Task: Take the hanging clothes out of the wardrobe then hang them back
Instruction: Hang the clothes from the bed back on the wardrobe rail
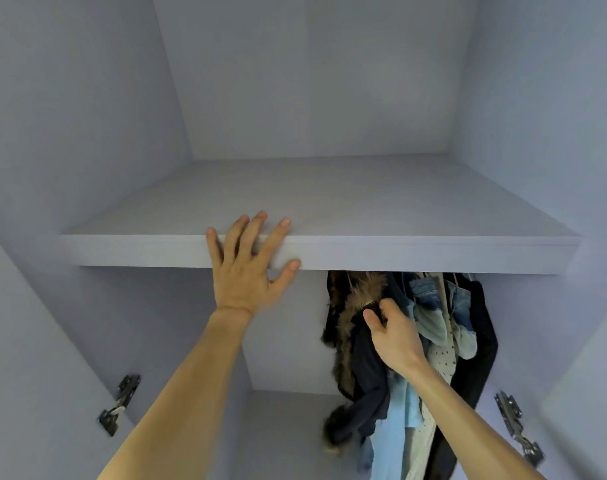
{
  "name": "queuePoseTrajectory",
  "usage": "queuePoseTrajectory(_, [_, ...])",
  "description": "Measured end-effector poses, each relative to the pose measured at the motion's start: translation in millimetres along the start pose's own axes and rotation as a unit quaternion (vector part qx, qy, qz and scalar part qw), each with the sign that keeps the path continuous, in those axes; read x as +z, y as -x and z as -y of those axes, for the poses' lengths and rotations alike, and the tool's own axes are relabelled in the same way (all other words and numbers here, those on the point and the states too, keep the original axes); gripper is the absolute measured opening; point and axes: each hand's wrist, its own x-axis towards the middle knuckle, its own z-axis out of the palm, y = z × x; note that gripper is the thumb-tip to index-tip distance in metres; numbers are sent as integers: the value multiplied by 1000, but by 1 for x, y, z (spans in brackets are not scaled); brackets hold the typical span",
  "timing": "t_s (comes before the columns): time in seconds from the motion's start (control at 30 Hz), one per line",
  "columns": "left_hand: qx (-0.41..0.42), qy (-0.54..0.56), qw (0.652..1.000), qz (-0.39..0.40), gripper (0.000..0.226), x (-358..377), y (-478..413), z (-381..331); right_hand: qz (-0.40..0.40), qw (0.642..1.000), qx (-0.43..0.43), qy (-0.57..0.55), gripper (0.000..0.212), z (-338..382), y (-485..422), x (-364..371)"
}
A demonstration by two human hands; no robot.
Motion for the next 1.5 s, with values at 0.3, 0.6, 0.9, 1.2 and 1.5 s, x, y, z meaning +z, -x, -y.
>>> queuePoseTrajectory(0.3, [4,-12,1000,-15,60,3,0,0,-11,999,40,2,26,-5,-52,5])
queuePoseTrajectory(0.6, [-6,-21,1000,-17,60,2,-1,-1,4,997,72,39,28,-36,-53,18])
queuePoseTrajectory(0.9, [-7,-25,999,-19,59,2,0,-1,-26,994,65,87,29,-46,-47,6])
queuePoseTrajectory(1.2, [-32,-4,996,81,62,-24,-2,-8,-92,992,-59,64,26,-28,-7,5])
queuePoseTrajectory(1.5, [-321,24,905,278,62,-159,142,11,142,951,-265,68,34,72,62,34])
